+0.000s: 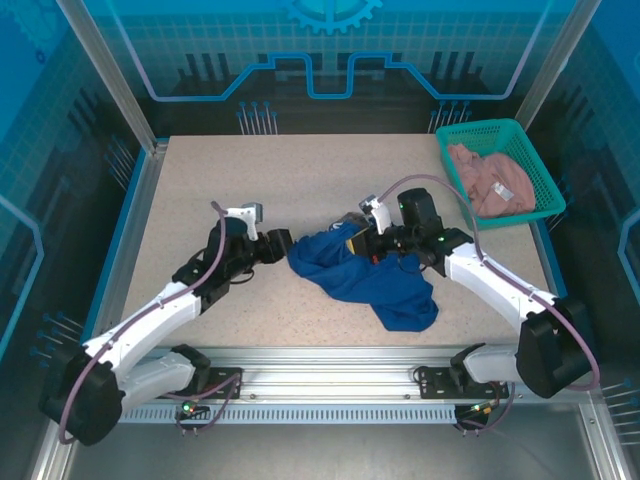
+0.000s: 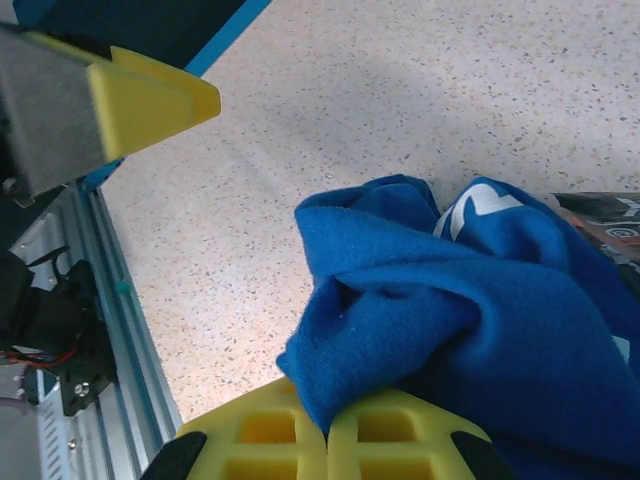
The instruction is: Fold the inside-out t-shirt
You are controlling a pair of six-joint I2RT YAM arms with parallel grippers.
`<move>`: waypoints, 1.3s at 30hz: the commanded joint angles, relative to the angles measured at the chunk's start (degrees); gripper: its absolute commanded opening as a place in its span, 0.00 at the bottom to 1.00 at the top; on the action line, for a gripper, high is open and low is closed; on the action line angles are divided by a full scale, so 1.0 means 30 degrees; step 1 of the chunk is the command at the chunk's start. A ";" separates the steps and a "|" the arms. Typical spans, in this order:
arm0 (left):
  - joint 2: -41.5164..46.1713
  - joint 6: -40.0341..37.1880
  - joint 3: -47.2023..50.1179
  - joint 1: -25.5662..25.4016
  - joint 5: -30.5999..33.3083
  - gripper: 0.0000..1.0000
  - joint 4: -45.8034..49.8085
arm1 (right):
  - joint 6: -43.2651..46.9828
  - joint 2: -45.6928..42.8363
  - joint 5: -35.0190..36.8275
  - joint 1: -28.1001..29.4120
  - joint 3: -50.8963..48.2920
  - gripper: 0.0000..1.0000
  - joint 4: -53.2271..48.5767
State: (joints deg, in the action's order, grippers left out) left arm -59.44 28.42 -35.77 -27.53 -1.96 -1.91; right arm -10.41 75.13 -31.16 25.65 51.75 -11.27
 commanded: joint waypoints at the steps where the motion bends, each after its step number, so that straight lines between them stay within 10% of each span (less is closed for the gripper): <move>1: -0.0701 -0.3061 0.0080 -0.1454 -0.3393 0.62 -0.1611 | 0.0579 0.0095 -0.1387 -0.0379 0.1083 0.00 -0.1178; 16: -0.8608 -0.8923 -0.6224 -0.3568 -0.2813 0.73 0.1014 | 0.2516 -0.0723 -0.2609 -0.1046 0.1542 0.00 -0.2906; 21: -1.0040 -0.8976 -0.7768 -0.3541 -0.3084 0.41 0.1762 | 0.3080 -0.1310 -0.2238 -0.1251 0.1411 0.00 -0.3134; 26: -0.7993 -0.7006 -0.7684 -0.3452 -0.5379 0.02 0.2276 | 0.3223 -0.2217 0.3360 -0.1085 0.1477 0.00 -0.4545; 33: -0.4356 -0.1694 -0.6635 -0.3220 -0.7669 0.00 0.2227 | 0.1344 -0.2648 1.3501 0.0846 0.2484 0.27 -0.6111; 39: -0.3553 0.1310 -0.6214 -0.2233 -0.8498 0.00 0.2016 | 0.2713 -0.6293 1.1521 0.2941 -0.0276 0.52 -0.2454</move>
State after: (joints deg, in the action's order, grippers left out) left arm -70.89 25.06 -55.94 -35.64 -24.01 4.27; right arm -4.56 62.52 1.87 31.22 54.57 -23.86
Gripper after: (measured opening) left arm 0.054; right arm 0.495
